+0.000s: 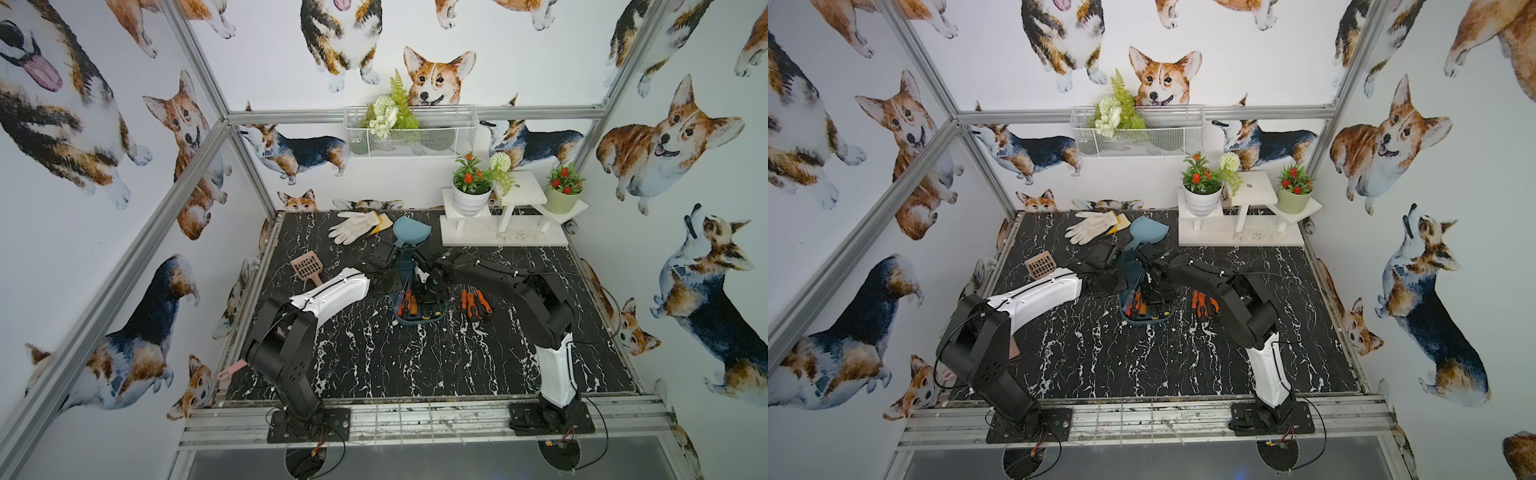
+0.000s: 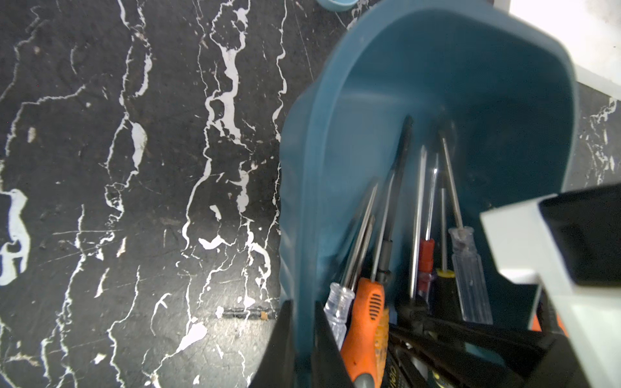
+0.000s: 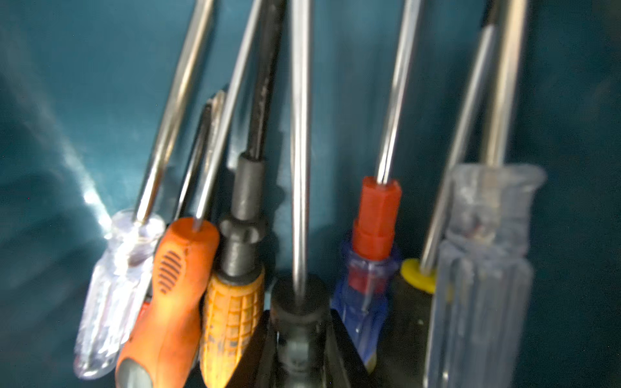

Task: Take out the screwdriver from the storage box
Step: Pick up the screwdriver from the storage box.

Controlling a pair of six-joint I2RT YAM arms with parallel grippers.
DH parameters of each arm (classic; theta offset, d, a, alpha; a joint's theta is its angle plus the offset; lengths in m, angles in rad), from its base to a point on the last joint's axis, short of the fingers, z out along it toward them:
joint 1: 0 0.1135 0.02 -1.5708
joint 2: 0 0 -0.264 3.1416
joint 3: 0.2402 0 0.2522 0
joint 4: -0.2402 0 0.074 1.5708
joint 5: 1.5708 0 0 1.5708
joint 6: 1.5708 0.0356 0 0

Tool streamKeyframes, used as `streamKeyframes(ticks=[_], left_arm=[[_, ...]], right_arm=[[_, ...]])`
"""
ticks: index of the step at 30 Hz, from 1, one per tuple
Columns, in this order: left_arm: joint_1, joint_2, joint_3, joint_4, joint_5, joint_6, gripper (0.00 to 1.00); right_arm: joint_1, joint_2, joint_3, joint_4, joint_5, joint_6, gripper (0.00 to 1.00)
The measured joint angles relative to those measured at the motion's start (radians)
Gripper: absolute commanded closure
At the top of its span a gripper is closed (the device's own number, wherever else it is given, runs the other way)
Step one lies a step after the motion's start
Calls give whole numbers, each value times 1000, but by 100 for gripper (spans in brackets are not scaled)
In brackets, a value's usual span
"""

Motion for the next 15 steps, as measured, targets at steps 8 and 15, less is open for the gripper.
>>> streamKeyframes(ticks=[8,15], left_arm=[[0,0,0,-1,-1,0,100],[0,0,0,-2,-2,0,100]], right_arm=[[0,-17,-1,2,-4,0,100],[0,-40,-7,4,-8,0,100]])
